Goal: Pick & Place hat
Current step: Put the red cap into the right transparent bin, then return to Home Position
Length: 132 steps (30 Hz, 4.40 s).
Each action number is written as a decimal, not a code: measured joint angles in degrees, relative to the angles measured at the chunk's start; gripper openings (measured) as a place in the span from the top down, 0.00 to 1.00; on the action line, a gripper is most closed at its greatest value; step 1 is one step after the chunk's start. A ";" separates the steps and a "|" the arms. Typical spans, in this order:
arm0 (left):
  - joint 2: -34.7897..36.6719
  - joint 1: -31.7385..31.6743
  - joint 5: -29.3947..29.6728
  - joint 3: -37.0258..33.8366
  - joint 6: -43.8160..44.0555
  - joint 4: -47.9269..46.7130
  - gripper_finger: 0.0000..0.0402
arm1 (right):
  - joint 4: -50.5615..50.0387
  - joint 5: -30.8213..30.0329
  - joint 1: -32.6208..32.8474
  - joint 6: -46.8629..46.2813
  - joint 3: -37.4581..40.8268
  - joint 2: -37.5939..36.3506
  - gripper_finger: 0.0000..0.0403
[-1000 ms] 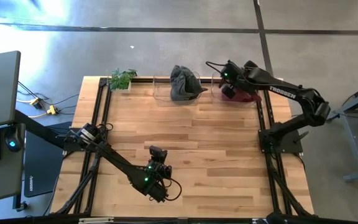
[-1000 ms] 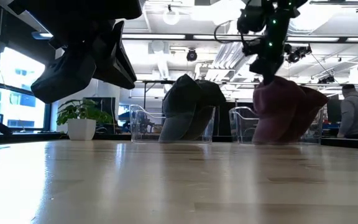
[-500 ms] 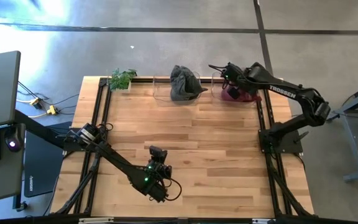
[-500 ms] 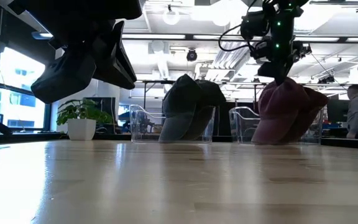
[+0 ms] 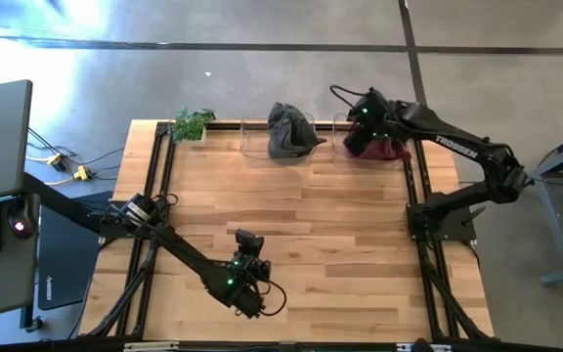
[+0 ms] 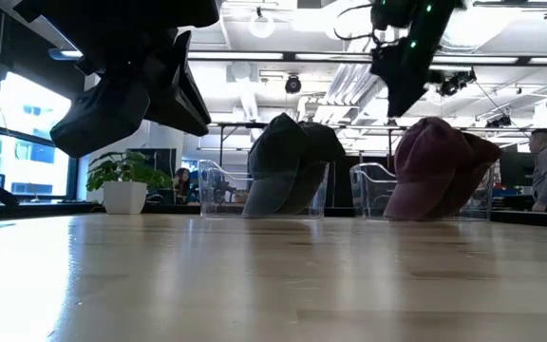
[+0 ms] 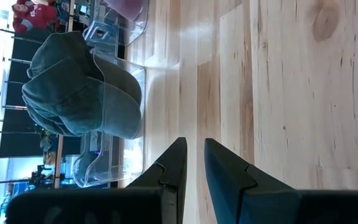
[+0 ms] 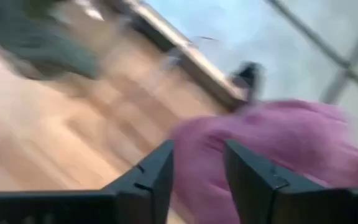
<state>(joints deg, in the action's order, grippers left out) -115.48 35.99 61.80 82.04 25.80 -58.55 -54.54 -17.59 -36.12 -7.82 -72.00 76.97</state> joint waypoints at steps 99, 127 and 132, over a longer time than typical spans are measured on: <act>114.64 -26.99 -39.09 -75.21 -17.93 50.50 1.00 | 57.53 16.15 42.11 1.66 66.31 -76.39 1.00; 115.12 -26.99 -46.85 -77.55 -23.10 49.98 1.00 | 58.24 28.53 30.77 2.87 71.44 -76.63 1.00; 115.12 -27.01 -45.77 -77.25 -25.51 49.03 1.00 | 58.48 28.55 30.77 2.37 71.44 -76.63 1.00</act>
<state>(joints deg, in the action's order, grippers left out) -0.36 8.98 16.03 4.79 0.30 -9.52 3.95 10.96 -5.34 -5.45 -0.56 0.34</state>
